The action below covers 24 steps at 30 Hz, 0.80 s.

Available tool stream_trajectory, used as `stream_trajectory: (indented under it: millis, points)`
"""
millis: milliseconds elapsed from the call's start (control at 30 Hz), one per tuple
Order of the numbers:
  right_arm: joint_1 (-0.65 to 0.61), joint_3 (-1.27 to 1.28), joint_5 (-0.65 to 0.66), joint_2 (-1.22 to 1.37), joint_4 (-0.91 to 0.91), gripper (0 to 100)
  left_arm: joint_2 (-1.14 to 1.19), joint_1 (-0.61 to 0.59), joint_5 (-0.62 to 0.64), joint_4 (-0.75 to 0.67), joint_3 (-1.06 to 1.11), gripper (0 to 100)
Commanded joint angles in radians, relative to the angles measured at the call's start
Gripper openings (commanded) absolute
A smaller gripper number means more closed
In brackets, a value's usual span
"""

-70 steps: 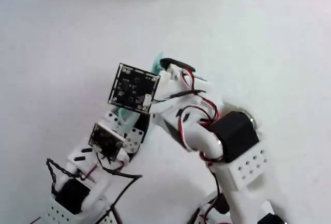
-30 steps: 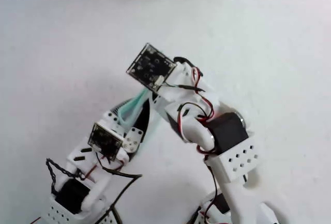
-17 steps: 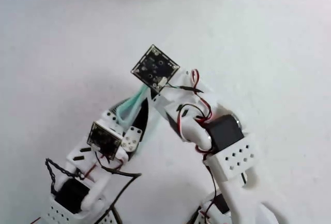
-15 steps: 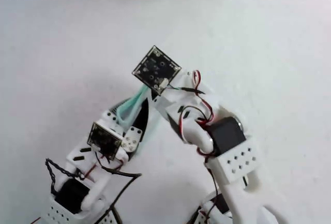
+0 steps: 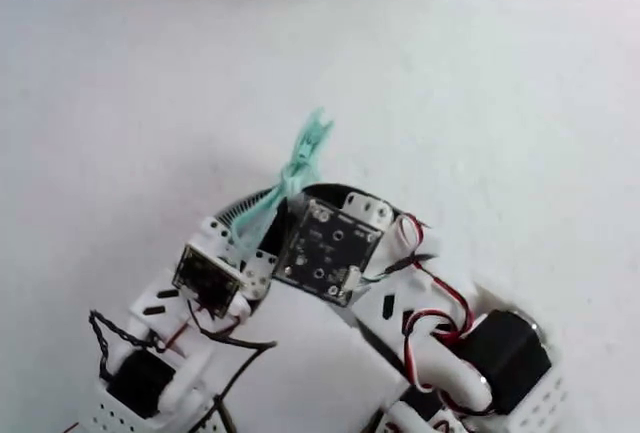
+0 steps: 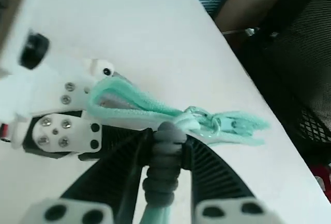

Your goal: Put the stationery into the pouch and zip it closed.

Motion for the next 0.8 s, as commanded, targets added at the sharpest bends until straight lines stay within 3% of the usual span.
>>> stream_trajectory:
  millis: [0,300,467,767]
  points:
    - [-0.147,-0.183,0.018,0.085,0.114,1.9,0.005,-0.012,-0.008,-0.011,0.0,2]
    - [-0.357,-0.511,0.029,0.312,0.334,1.9,0.005,-0.012,-0.006,-0.011,0.0,2]
    - [-0.36,-0.514,0.029,0.344,0.335,1.9,0.005,-0.024,-0.008,-0.011,-0.005,2]
    - [-0.432,-0.405,0.029,0.358,0.335,1.9,0.005,-0.196,0.063,-0.029,-0.094,3]
